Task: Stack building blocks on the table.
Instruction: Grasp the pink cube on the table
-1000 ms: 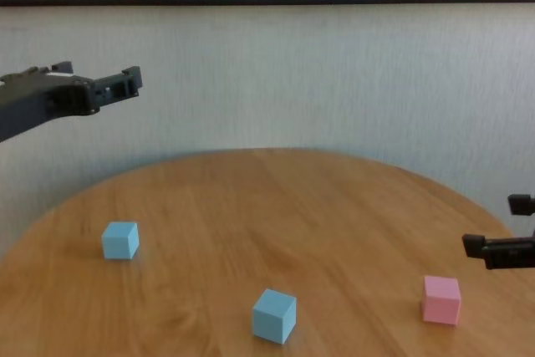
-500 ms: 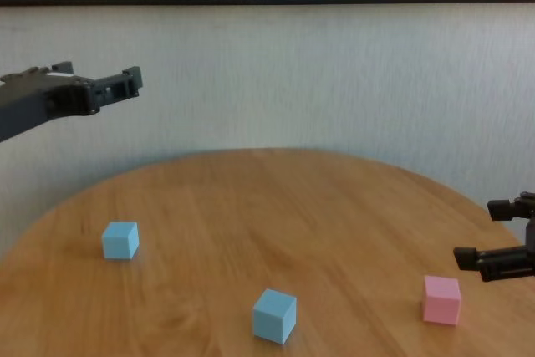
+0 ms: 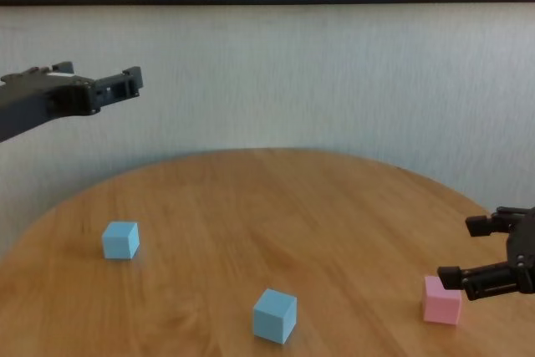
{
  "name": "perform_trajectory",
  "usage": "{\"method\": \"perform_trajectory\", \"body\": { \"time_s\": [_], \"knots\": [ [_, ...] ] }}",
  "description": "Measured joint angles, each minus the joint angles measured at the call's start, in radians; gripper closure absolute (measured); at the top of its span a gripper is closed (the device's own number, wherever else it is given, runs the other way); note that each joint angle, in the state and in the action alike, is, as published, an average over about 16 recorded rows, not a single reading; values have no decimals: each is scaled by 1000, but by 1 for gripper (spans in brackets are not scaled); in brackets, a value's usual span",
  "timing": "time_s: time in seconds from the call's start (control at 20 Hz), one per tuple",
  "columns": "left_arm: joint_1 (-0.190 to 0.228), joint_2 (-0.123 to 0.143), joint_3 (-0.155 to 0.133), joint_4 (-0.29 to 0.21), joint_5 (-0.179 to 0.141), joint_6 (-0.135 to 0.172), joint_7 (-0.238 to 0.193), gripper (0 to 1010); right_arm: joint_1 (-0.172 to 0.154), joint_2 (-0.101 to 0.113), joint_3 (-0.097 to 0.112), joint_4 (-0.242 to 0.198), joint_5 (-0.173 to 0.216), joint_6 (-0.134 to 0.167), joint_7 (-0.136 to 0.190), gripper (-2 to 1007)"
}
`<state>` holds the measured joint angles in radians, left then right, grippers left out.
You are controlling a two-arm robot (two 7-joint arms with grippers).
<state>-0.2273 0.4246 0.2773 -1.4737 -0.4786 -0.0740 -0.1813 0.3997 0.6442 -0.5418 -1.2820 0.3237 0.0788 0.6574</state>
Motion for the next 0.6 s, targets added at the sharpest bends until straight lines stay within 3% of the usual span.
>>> {"method": "perform_trajectory", "body": {
  "time_s": [0.6],
  "knots": [
    [0, 0, 0, 0, 0, 0, 0, 11, 65, -35, -27, 94, -21, 0, 86, 0]
  ]
}}
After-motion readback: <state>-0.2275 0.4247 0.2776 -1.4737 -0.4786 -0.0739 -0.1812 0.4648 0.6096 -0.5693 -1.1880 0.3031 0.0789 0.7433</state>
